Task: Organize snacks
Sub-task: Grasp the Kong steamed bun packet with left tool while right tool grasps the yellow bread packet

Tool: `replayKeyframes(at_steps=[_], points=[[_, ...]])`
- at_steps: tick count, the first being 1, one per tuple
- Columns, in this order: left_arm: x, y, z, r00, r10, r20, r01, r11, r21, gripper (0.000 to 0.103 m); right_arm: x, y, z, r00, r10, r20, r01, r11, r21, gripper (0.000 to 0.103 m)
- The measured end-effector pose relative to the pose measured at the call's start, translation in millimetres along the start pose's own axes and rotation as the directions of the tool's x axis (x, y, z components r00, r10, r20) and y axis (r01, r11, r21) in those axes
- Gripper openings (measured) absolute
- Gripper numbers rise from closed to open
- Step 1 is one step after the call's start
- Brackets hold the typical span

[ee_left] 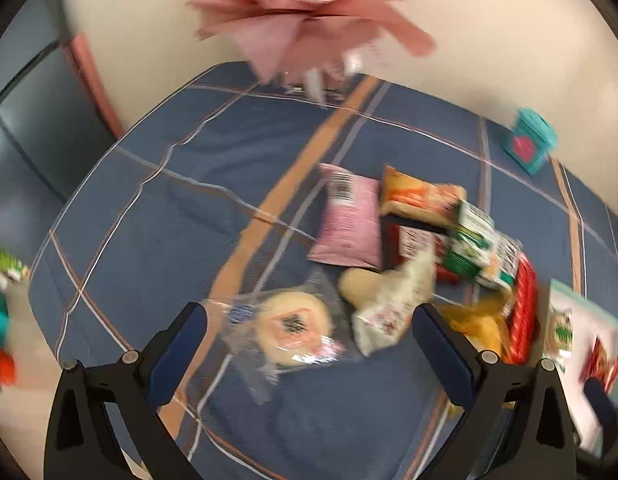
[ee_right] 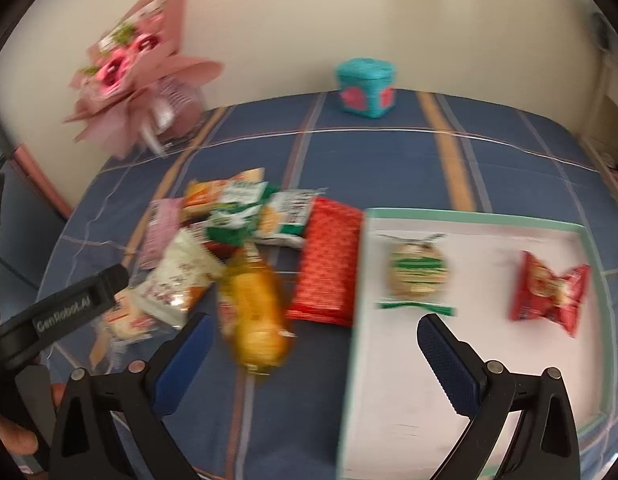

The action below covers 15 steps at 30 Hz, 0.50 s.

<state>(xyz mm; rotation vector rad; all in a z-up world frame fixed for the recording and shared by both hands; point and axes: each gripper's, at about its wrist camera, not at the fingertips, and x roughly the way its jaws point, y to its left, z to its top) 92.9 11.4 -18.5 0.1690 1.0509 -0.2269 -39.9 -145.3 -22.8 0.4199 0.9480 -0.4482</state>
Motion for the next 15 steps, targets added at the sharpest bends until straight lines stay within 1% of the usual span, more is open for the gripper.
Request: replayKeyframes(at_steps=[3, 7, 11, 15], points=[[6.2, 19.6, 4.9, 1.000, 0.022, 0.000, -0.022, 0.999, -0.048, 0.102, 9.7, 16.2, 0.5, 0.999, 0.034, -0.016, -0.034, 0.999, -0.022, 0.103], [18.1, 34.4, 7.1, 0.999, 0.017, -0.032, -0.020, 0.996, -0.085, 0.102, 26.0, 34.0, -2.3, 0.996, 0.067, -0.056, -0.069, 0.997, -0.042, 0.103], [36.3, 40.7, 5.8, 0.996, -0.017, -0.089, 0.007, 0.994, -0.110, 0.102, 42.4, 44.1, -7.3, 0.994, 0.048, -0.096, -0.054, 0.996, -0.067, 0.103], [55.1, 42.6, 4.8, 0.988, -0.017, -0.151, -0.002, 0.992, -0.126, 0.102, 56.8, 48.3, -11.3, 0.992, 0.016, -0.126, -0.027, 0.996, -0.088, 0.103]])
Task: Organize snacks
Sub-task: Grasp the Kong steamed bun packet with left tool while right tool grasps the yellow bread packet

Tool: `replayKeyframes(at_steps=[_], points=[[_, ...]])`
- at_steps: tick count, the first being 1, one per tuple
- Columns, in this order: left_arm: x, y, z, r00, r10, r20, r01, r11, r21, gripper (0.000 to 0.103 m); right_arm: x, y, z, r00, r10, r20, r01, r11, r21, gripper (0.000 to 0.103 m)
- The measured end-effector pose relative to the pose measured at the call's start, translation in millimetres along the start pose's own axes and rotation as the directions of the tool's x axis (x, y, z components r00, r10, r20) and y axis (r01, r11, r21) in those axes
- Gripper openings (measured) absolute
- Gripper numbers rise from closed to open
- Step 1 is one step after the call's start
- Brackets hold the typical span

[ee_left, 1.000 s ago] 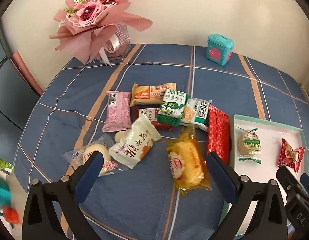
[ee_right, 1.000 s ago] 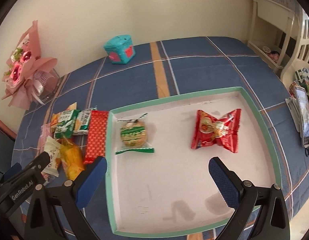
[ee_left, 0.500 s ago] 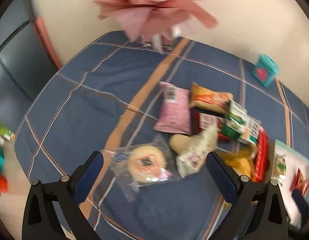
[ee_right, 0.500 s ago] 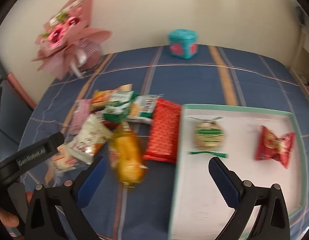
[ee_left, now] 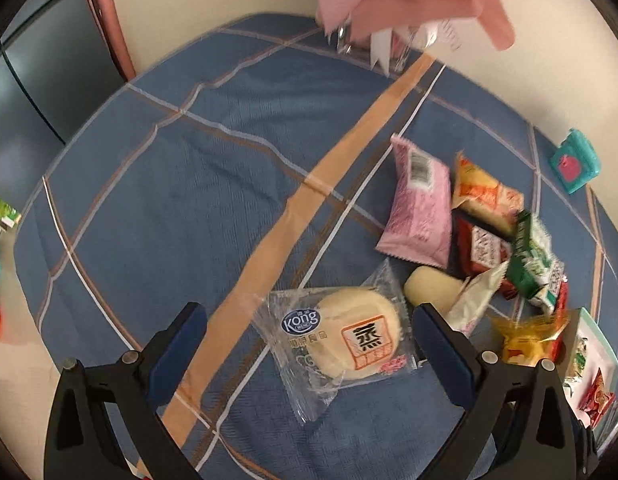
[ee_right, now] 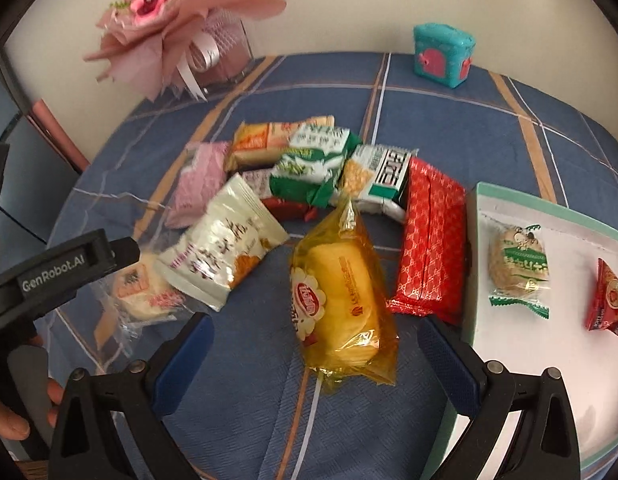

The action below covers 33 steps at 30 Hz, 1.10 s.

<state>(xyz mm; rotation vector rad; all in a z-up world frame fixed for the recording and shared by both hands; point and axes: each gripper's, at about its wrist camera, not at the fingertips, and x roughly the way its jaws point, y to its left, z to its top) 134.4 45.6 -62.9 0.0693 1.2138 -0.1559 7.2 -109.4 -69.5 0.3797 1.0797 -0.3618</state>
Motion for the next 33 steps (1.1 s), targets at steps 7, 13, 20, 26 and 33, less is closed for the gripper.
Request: replayKeyframes(at_steps=[7, 13, 20, 26, 33], points=[[22.6, -5.5, -0.8, 0.998, -0.009, -0.059, 0.010, 1.000, 0.004, 0.102, 18.6, 4.7, -1.4, 0.999, -0.038, -0.038, 0.037, 0.999, -0.017, 0.097], [42.3, -17.4, -2.8, 0.995, 0.014, -0.103, -0.010, 0.999, 0.043, 0.102, 26.4, 6.1, -0.9, 0.998, -0.042, -0.053, 0.041, 0.999, -0.014, 0.092], [45.4, -17.0, -2.4, 0.992, -0.044, -0.121, 0.046, 0.999, 0.015, 0.085, 27.2, 2.2, 0.2, 0.998, -0.038, -0.055, 0.039, 0.999, 0.007, 0.073], [45.3, -16.6, -1.3, 0.988, -0.088, -0.129, 0.089, 0.996, 0.004, 0.069, 20.7, -9.0, 2.1, 0.998, -0.006, -0.058, 0.009, 0.999, 0.049, 0.060], [35.5, -15.0, -3.4, 0.987, -0.104, -0.120, 0.103, 0.995, -0.015, 0.064, 4.5, -19.9, 6.5, 0.997, 0.056, -0.048, -0.051, 0.995, 0.090, 0.044]])
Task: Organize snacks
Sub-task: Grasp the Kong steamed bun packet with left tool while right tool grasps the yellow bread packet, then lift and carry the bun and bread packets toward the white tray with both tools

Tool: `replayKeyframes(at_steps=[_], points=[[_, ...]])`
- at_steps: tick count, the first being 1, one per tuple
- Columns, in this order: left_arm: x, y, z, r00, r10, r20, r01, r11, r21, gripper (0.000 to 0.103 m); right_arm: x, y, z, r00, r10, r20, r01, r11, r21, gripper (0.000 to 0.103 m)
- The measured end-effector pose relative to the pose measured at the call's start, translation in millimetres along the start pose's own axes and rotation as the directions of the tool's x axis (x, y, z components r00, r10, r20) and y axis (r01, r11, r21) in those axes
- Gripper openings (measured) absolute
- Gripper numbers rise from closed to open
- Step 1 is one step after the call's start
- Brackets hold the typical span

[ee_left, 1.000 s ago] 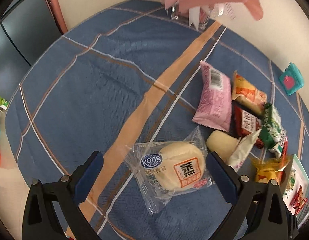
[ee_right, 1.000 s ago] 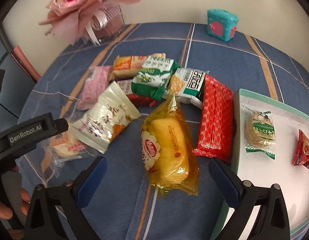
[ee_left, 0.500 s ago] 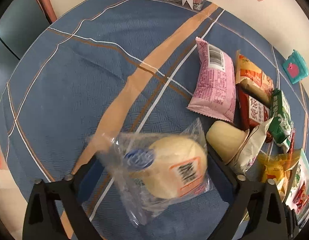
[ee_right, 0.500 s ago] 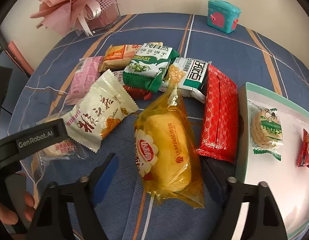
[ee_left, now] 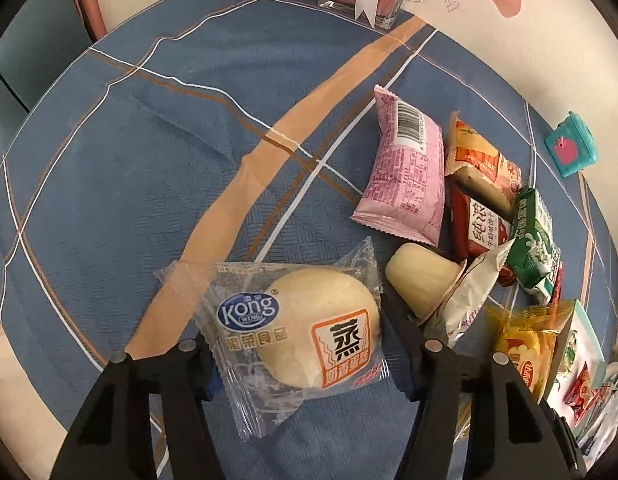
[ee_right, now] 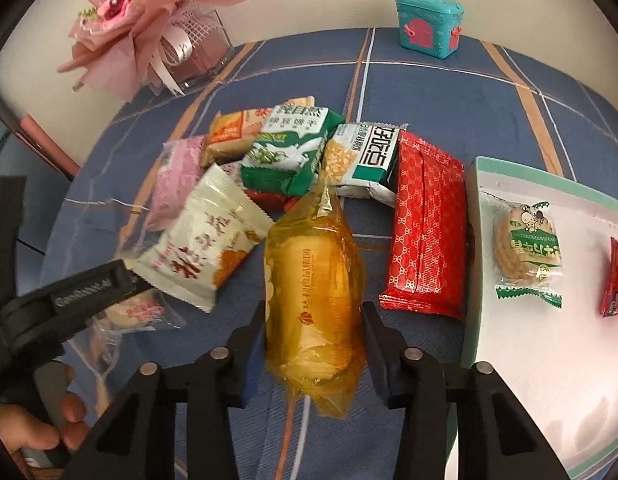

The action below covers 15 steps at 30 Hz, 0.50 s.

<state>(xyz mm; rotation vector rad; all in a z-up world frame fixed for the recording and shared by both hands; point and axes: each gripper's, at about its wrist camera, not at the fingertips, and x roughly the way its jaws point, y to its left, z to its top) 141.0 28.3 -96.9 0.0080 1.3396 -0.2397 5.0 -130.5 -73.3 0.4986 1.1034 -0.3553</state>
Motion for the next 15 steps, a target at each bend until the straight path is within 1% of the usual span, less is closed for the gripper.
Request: replayKeyframes(at_steps=[4, 8, 10, 15], points=[[-11.8, 1.3, 0.9, 1.000, -0.006, 0.029, 0.006, 1.000, -0.008, 0.064, -9.8, -3.0, 3.3, 1.000, 0.013, 0.012, -0.013, 1.000, 0.004, 0.041], [-27.3, 2.2, 3.4, 0.997, -0.006, 0.073, 0.008, 1.000, -0.020, 0.064, -27.2, -7.4, 6.7, 0.998, 0.053, 0.043, -0.054, 0.998, 0.025, 0.041], [-38.0, 2.1, 4.9, 0.995, -0.009, 0.103, 0.012, 1.000, -0.024, 0.064, -39.6, -7.4, 8.5, 0.995, 0.070, 0.070, -0.072, 0.997, 0.025, 0.041], [-65.6, 1.5, 5.3, 0.985, -0.017, 0.172, 0.021, 0.999, -0.024, 0.064, -61.3, -6.8, 9.1, 0.992, 0.071, 0.108, -0.074, 0.997, 0.024, 0.041]])
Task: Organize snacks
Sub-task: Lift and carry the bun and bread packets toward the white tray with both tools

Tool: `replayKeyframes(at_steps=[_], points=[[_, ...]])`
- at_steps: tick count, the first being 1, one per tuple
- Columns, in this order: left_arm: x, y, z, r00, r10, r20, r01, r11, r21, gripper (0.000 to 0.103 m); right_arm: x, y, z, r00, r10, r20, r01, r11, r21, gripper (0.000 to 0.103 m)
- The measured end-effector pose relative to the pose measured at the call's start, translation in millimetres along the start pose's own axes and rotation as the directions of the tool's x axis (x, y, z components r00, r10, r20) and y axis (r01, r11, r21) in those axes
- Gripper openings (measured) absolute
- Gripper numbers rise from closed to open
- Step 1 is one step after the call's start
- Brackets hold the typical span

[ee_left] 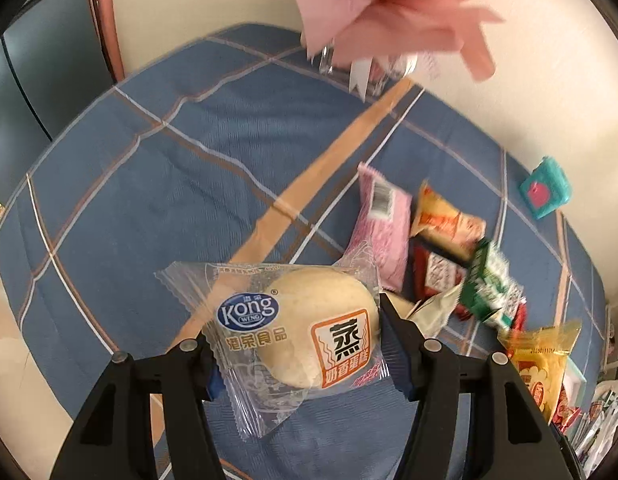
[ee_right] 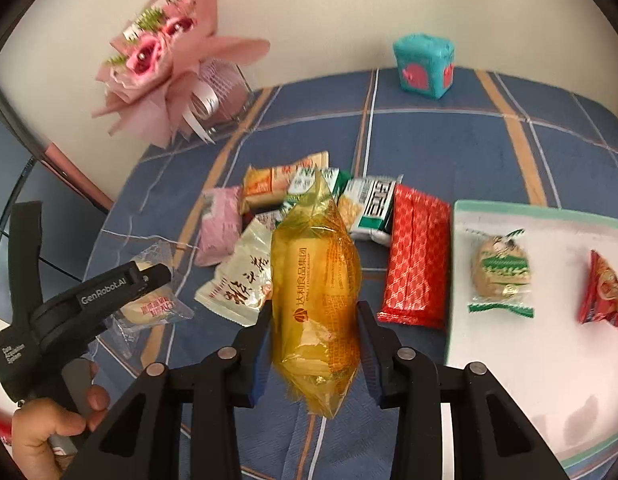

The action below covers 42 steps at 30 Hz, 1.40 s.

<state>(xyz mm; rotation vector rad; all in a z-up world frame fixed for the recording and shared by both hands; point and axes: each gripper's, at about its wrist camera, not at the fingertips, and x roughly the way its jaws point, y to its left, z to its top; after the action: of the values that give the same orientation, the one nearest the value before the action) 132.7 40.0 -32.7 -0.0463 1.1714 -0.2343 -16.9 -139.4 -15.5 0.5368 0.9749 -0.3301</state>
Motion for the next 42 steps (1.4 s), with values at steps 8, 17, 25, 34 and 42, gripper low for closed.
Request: replayKeyframes(at_steps=[8, 17, 25, 34, 42], points=[[-30.1, -9.5, -5.5, 0.998, -0.024, 0.055, 0.023, 1.000, 0.018, 0.064, -8.5, -20.5, -0.3, 1.000, -0.026, -0.012, 0.026, 0.999, 0.040, 0.040], [-35.6, -52.0, -22.2, 0.997, -0.072, 0.040, 0.069, 0.994, 0.083, 0.064, -34.9, -62.2, 2.4, 0.993, -0.115, 0.029, 0.112, 0.991, 0.079, 0.040], [-29.9, -88.0, -38.8, 0.996, -0.093, -0.003, 0.092, 0.983, 0.160, 0.064, -37.5, -91.6, -0.3, 0.993, -0.118, 0.007, 0.116, 0.989, 0.096, 0.040], [1.9, -88.9, -49.3, 0.992, -0.045, -0.119, 0.067, 0.980, 0.188, 0.064, 0.3, -82.7, -9.8, 0.994, -0.034, -0.106, 0.046, 0.992, 0.114, 0.041], [14.8, -82.8, -50.0, 0.988, -0.032, -0.153, 0.059, 0.983, 0.176, 0.065, 23.4, -68.6, -14.6, 0.987, 0.005, -0.162, 0.015, 0.993, 0.120, 0.045]])
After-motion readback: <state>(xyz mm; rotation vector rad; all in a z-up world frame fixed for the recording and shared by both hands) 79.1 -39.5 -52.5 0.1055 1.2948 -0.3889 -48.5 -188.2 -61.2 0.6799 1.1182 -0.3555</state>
